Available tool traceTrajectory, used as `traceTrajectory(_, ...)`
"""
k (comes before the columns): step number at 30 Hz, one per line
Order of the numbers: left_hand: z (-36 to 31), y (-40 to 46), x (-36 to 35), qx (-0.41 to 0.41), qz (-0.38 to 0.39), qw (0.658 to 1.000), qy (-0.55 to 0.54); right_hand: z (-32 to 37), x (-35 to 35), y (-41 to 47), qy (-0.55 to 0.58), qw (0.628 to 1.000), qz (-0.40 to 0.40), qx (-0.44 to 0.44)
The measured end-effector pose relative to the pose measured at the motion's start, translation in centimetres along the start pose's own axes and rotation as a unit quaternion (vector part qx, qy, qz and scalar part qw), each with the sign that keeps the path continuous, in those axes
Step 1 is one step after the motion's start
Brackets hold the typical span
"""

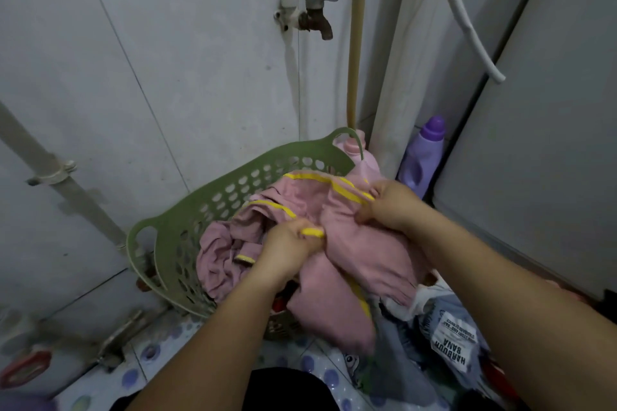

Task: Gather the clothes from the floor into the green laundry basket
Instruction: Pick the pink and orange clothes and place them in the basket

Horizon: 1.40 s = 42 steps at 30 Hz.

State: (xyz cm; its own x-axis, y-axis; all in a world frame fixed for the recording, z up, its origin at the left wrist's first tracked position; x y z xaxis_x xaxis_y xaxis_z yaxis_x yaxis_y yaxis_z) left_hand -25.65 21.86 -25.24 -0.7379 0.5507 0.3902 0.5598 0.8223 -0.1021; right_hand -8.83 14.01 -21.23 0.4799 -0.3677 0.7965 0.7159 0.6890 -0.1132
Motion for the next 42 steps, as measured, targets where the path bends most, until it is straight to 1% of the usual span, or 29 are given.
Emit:
traceTrajectory(1, -0.7, 0.3, 0.6, 0.0, -0.055, 0.998, -0.036, 1.5, 0.6, 0.0, 0.036, 0.999, -0.012, 0.006)
traceTrajectory(3, -2.1, 1.2, 2.6, -0.025, -0.172, 0.981, -0.082, 4.7, 1.4, 0.0, 0.208, 0.978, -0.018, -0.006)
traceTrajectory(5, -2.7, 2.0, 5.4, -0.042, -0.294, 0.951, -0.089, 7.7, 1.0, -0.1, 0.426, 0.903, 0.03, -0.051)
traceTrajectory(6, -2.2, 2.5, 6.8, -0.043, -0.35, 0.932, -0.086, 9.0, 0.4, -0.2, 0.492, 0.868, 0.046, -0.058)
traceTrajectory(7, -1.8, 2.7, 7.9, -0.044, -0.389, 0.915, -0.093, 9.8, -0.5, -0.1, 0.51, 0.857, 0.056, -0.05)
traceTrajectory(8, -1.0, 3.0, 8.7, -0.038, -0.405, 0.909, -0.092, 10.3, -1.6, 0.1, 0.458, 0.887, 0.051, -0.025)
traceTrajectory(9, -0.2, 3.5, 9.2, -0.029, -0.392, 0.916, -0.079, 10.5, -2.6, 0.2, 0.329, 0.943, 0.051, 0.017)
traceTrajectory(10, 0.6, 3.9, 9.3, -0.011, -0.35, 0.936, -0.041, 10.4, -3.6, 0.0, 0.147, 0.986, 0.063, 0.057)
traceTrajectory(11, 1.6, 4.2, 8.9, 0.028, -0.28, 0.959, 0.029, 9.4, -4.6, 0.3, -0.034, 0.994, 0.059, 0.088)
traceTrajectory(12, 3.1, 4.4, 8.3, 0.077, -0.203, 0.969, 0.116, 8.2, -5.1, 0.5, -0.145, 0.982, 0.051, 0.105)
traceTrajectory(13, 4.3, 4.3, 7.7, 0.125, -0.143, 0.965, 0.183, 7.0, -5.0, 0.6, -0.192, 0.975, 0.023, 0.112)
traceTrajectory(14, 5.1, 4.1, 7.4, 0.16, -0.12, 0.954, 0.221, 5.9, -4.5, 0.7, -0.199, 0.973, -0.027, 0.115)
traceTrajectory(15, 5.4, 3.9, 7.2, 0.177, -0.128, 0.948, 0.232, 4.7, -3.9, 0.7, -0.208, 0.967, -0.089, 0.118)
traceTrajectory(16, 5.3, 3.7, 7.0, 0.17, -0.156, 0.945, 0.231, 3.5, -3.2, 0.7, -0.227, 0.958, -0.134, 0.115)
traceTrajectory(17, 4.6, 3.3, 6.6, 0.14, -0.19, 0.945, 0.226, 2.2, -2.7, 0.7, -0.249, 0.953, -0.145, 0.097)
traceTrajectory(19, 3.1, 3.2, 5.5, 0.067, -0.202, 0.953, 0.215, 0.0, -2.0, 0.7, -0.23, 0.969, -0.087, 0.008)
traceTrajectory(21, 2.0, 2.9, 3.8, 0.028, -0.126, 0.963, 0.235, -0.9, -2.0, 0.6, -0.206, 0.977, -0.035, -0.033)
traceTrajectory(23, 2.1, 2.8, 2.5, 0.034, -0.024, 0.958, 0.284, 0.1, -1.9, 0.7, -0.266, 0.963, -0.051, 0.011)
traceTrajectory(25, 3.1, 2.7, 1.8, 0.053, 0.054, 0.932, 0.355, 2.7, -1.8, 0.5, -0.313, 0.943, -0.08, 0.076)
traceTrajectory(27, 4.1, 2.7, 1.8, 0.073, 0.078, 0.907, 0.408, 5.4, -2.2, 0.2, -0.294, 0.941, -0.094, 0.137)
traceTrajectory(29, 4.6, 2.8, 2.3, 0.088, 0.074, 0.883, 0.455, 7.6, -2.7, -0.1, -0.219, 0.956, -0.093, 0.173)
traceTrajectory(31, 5.1, 2.9, 3.0, 0.09, 0.07, 0.853, 0.509, 8.4, -4.6, -0.4, -0.169, 0.962, -0.051, 0.208)
traceTrajectory(33, 5.6, 2.8, 3.4, 0.089, 0.078, 0.829, 0.547, 7.5, -7.7, -1.0, -0.219, 0.947, 0.05, 0.231)
traceTrajectory(35, 6.3, 2.4, 3.3, 0.093, 0.097, 0.812, 0.568, 5.4, -10.3, -1.9, -0.312, 0.909, 0.191, 0.197)
traceTrajectory(37, 6.5, 1.9, 2.7, 0.096, 0.126, 0.8, 0.579, 3.5, -11.5, -2.8, -0.389, 0.859, 0.288, 0.164)
traceTrajectory(38, 6.4, 1.8, 2.3, 0.102, 0.142, 0.8, 0.573, 3.2, -11.7, -3.0, -0.417, 0.838, 0.312, 0.166)
traceTrajectory(39, 6.1, 1.6, 1.9, 0.108, 0.156, 0.803, 0.564, 2.9, -11.6, -3.0, -0.422, 0.831, 0.317, 0.174)
traceTrajectory(40, 5.7, 1.5, 1.6, 0.111, 0.16, 0.808, 0.556, 2.6, -11.6, -2.6, -0.412, 0.837, 0.306, 0.188)
traceTrajectory(42, 4.5, 1.6, 1.0, 0.082, 0.121, 0.829, 0.54, 2.6, -11.0, -2.1, -0.368, 0.867, 0.255, 0.219)
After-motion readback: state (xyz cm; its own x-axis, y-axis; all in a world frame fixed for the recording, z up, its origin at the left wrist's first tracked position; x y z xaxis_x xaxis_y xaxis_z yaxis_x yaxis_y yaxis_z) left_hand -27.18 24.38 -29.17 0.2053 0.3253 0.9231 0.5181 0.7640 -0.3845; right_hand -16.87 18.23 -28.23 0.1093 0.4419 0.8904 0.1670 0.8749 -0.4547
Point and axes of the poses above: each hand's wrist, its own y-axis towards the middle knuckle, its own x-axis out of the back of the hand, z = x × y, the point moved 3 cm from there along y, towards the middle knuckle, and after that the axes turned 9 degrees about -z, right-handed, at the moved point
